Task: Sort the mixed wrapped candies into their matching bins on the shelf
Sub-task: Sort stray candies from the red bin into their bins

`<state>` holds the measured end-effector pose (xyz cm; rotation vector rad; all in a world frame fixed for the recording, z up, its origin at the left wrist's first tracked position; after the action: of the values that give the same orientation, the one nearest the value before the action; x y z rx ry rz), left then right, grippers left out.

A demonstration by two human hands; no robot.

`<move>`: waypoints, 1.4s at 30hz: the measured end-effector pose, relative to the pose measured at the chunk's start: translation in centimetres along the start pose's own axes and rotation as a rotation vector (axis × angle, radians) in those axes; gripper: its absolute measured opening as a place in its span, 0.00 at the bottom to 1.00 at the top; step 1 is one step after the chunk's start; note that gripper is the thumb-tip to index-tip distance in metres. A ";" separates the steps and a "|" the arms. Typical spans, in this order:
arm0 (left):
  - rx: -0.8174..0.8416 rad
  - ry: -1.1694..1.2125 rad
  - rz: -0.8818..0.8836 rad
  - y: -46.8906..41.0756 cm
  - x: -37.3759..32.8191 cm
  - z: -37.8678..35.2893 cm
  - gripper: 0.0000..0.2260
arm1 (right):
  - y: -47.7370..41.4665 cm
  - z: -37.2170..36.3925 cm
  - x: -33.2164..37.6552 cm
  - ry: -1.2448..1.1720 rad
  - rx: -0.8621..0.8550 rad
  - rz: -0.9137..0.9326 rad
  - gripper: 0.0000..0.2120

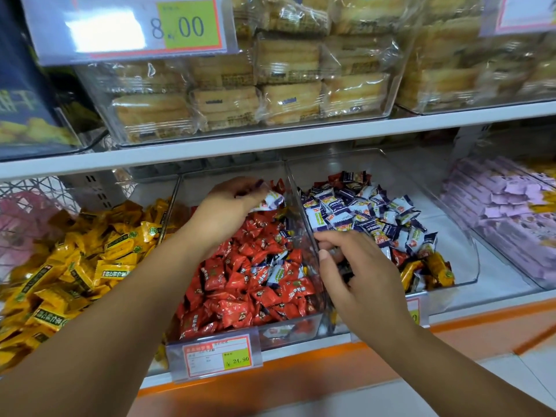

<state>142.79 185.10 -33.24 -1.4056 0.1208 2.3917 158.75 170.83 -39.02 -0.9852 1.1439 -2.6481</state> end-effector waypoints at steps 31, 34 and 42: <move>0.523 -0.858 -0.230 3.0 3.2 -1.0 0.28 | 0.0 -0.3 0.4 0.106 0.027 -0.018 0.16; 0.477 -0.805 -0.247 2.4 3.2 -1.3 0.18 | 0.0 -0.3 0.5 0.101 0.020 -0.008 0.16; 0.415 -0.898 -0.282 2.7 4.0 -0.8 0.22 | 0.0 -0.3 0.5 0.099 0.016 0.013 0.15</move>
<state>140.77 183.44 -37.36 -0.1004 0.1533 2.3350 158.23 170.83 -38.93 -0.8490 1.1423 -2.7188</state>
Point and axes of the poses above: each hand's wrist, its own y-axis away from the middle knuckle, its own z-axis out of the back of the hand, x = y × z, the point moved 1 cm from there along -y, towards the middle knuckle, and after that the axes turned 5 degrees about -y, right-handed, at the moved point
